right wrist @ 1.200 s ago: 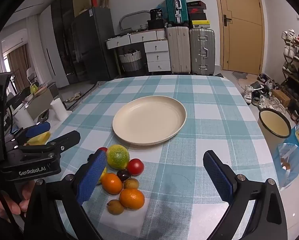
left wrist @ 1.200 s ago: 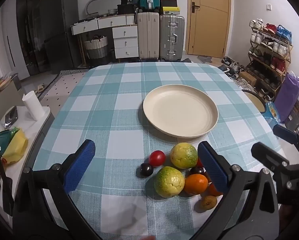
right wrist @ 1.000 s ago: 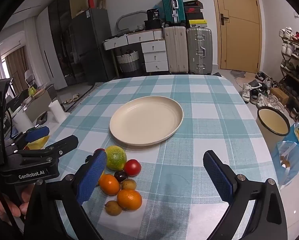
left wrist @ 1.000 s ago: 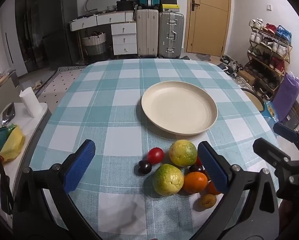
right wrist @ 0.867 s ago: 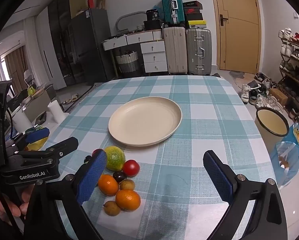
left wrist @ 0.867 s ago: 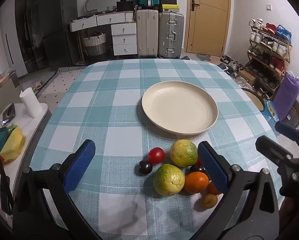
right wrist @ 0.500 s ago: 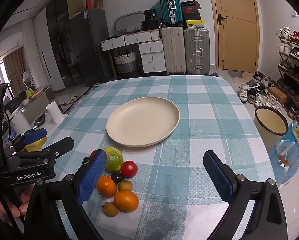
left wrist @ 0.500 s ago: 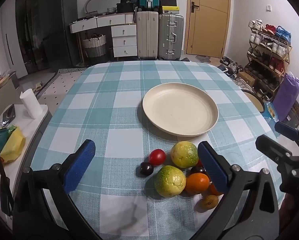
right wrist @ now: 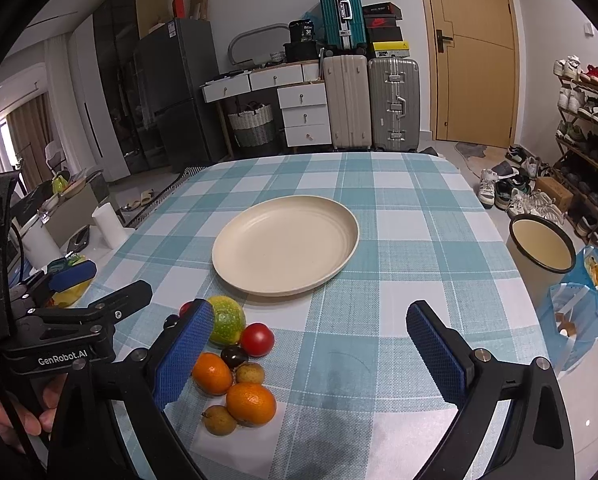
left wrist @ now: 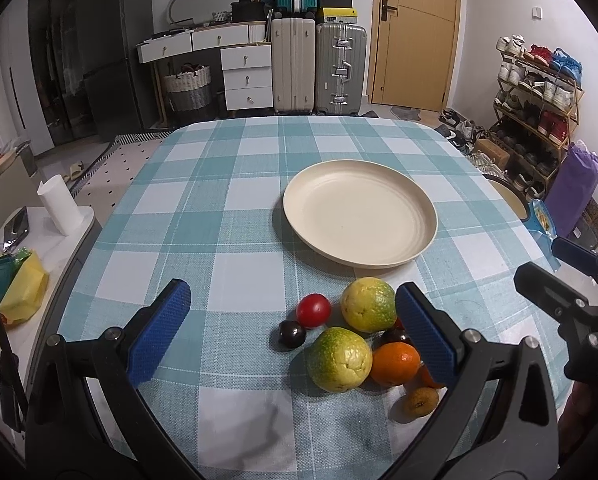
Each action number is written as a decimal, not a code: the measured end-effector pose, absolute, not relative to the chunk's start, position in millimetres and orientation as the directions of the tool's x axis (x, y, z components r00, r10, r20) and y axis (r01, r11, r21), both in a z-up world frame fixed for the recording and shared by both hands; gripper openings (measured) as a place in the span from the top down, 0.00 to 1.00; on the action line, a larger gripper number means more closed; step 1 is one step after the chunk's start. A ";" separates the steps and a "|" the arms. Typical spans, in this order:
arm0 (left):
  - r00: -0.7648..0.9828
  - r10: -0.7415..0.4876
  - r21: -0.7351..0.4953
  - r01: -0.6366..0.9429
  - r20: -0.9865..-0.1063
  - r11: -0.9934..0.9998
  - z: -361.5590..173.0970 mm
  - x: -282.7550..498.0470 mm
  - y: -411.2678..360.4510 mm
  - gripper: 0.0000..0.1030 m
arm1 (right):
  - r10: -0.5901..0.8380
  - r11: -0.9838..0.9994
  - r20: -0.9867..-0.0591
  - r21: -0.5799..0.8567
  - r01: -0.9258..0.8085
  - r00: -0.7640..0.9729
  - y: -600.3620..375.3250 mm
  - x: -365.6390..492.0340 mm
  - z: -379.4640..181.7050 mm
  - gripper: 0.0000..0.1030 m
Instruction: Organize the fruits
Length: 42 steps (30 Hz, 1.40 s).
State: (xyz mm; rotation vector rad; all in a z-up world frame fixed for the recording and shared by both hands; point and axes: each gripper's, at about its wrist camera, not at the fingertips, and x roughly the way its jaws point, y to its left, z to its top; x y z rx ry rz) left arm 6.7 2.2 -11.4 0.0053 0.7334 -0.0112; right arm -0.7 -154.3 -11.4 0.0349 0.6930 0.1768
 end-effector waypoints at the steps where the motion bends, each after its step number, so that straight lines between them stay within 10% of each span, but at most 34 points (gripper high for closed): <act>1: 0.743 -0.010 -0.001 0.012 -0.669 1.000 -11.6 6.8 2.4 0.01 | 0.173 0.985 -0.633 0.090 -0.150 0.755 -154.5 -0.2 -11.5 0.04; 42: 0.714 -0.024 -0.024 0.010 -0.700 1.000 -31.4 8.7 9.6 0.01 | 0.186 0.982 -0.628 0.102 -0.157 0.756 -152.5 -2.4 -14.8 0.04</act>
